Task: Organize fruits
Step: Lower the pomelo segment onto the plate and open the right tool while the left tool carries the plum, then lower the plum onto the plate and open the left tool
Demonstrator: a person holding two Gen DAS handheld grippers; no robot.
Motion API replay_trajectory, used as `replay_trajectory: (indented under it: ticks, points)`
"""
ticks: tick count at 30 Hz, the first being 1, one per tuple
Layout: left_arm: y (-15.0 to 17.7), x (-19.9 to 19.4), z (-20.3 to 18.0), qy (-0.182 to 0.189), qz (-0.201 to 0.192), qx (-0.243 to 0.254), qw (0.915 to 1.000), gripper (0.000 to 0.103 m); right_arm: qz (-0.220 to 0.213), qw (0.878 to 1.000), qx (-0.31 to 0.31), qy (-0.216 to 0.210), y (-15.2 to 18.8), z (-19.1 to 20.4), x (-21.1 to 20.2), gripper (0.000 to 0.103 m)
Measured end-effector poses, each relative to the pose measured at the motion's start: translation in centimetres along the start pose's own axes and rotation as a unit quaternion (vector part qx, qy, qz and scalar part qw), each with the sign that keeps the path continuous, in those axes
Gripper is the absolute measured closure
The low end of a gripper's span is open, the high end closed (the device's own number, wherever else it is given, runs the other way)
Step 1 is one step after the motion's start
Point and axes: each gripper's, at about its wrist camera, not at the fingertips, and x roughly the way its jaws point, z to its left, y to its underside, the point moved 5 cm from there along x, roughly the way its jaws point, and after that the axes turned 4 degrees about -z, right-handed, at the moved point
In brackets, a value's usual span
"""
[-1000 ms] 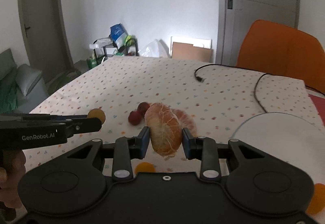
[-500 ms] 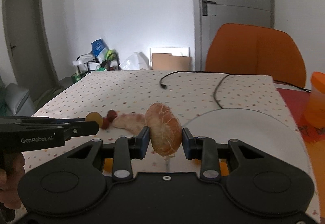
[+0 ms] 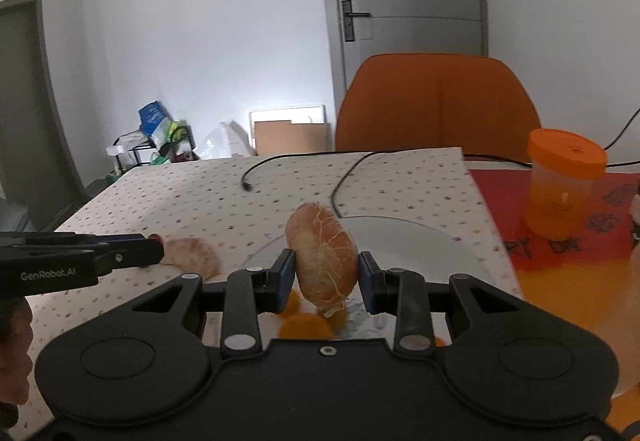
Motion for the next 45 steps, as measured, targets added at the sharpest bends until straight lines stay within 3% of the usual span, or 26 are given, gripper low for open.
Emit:
replay_trajectory:
  ticks: [15,36,45]
  points:
    - [1.3,1.0,2.0,-0.022,0.029,-0.005,0.9993,0.083,0.015,0.999,0.025,0.027,1.7,-2.4,0.7,0.07]
    - [4.2,5.7,0.4,-0.004,0.085,0.013,0.9963,0.079,0.002,0.998,0.056,0.036,3.0,-3.8,-1.4,0.053]
    - [3.2,5.0,0.1,-0.004,0.054,0.017,0.9984,0.08,-0.006,0.998,0.051,0.041,2.9,-4.0,-2.2,0.052]
